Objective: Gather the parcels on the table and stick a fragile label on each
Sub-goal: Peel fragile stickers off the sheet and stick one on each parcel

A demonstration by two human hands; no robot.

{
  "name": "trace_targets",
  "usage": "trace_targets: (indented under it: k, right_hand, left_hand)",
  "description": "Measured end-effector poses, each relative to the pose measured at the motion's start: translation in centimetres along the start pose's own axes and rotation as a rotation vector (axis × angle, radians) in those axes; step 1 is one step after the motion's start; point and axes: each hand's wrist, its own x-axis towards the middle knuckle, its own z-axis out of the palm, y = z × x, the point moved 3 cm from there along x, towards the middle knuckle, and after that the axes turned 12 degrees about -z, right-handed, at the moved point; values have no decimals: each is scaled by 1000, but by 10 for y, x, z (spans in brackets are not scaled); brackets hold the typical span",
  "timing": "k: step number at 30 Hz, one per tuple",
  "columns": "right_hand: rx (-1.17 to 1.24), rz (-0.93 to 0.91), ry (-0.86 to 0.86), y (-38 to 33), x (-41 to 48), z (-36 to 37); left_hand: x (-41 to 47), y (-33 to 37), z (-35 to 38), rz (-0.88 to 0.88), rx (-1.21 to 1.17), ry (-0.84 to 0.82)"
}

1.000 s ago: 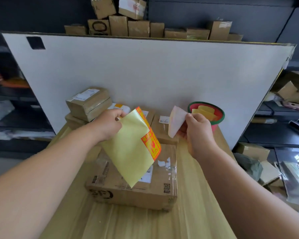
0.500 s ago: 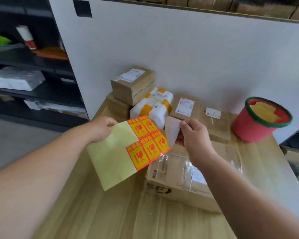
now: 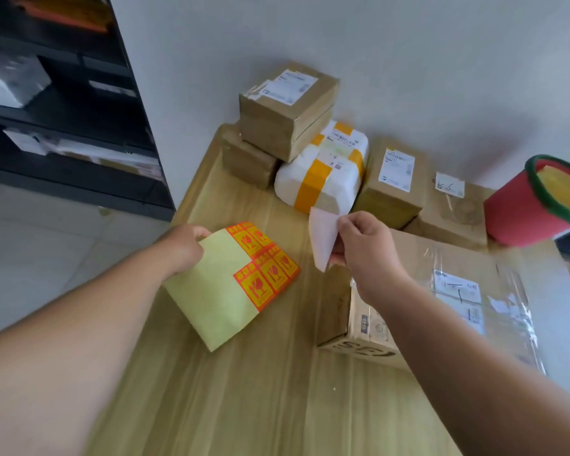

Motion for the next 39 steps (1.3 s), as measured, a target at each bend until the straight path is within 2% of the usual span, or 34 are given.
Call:
trace_targets:
  k: [3, 5, 6, 7, 9, 11, 13, 16, 19, 24, 27, 32, 34, 39]
  right_hand:
    - [-55, -6, -25, 2, 2, 11]
    - [-103, -28, -31, 2, 2, 15]
    - [-122, -41, -28, 1, 2, 17]
    - [-141, -50, -24, 0, 1, 17]
    - [-157, -56, -8, -2, -1, 17]
    - [-146, -67, 30, -5, -2, 15]
    - [-135, -85, 64, -7, -4, 12]
    - [-103, -111, 86, -8, -8, 2]
    - [-24, -108, 75, -5, -14, -12]
    - [158, -111, -8, 0, -25, -38]
    - [236, -102, -20, 4, -33, -62]
    - [70, -124, 151, 18, -36, -118]
    - [28, -107, 145, 25, -37, -137]
    - [137, -43, 116, 40, -39, -177]
  left_hand:
    - [7, -8, 15, -23, 168, -2]
    - [2, 0, 15, -52, 342, 131]
    - [-4, 10, 12, -6, 356, 219]
    - [-14, 24, 11, 87, 286, 282]
    - [-45, 53, 11, 313, -39, 301]
    - [-81, 79, 16, 464, -262, 228]
    - [-108, 97, 26, 522, -352, 151]
    - [-120, 112, 42, 516, -431, 109]
    - [-124, 122, 57, 502, -514, -11]
    - [-146, 143, 74, 504, -672, -167]
    - [-155, 156, 84, 457, -707, -185]
    - [-170, 181, 102, 304, -783, -234]
    - [-180, 195, 110, 285, -803, -290]
    - [-200, 227, 135, 258, -816, -354]
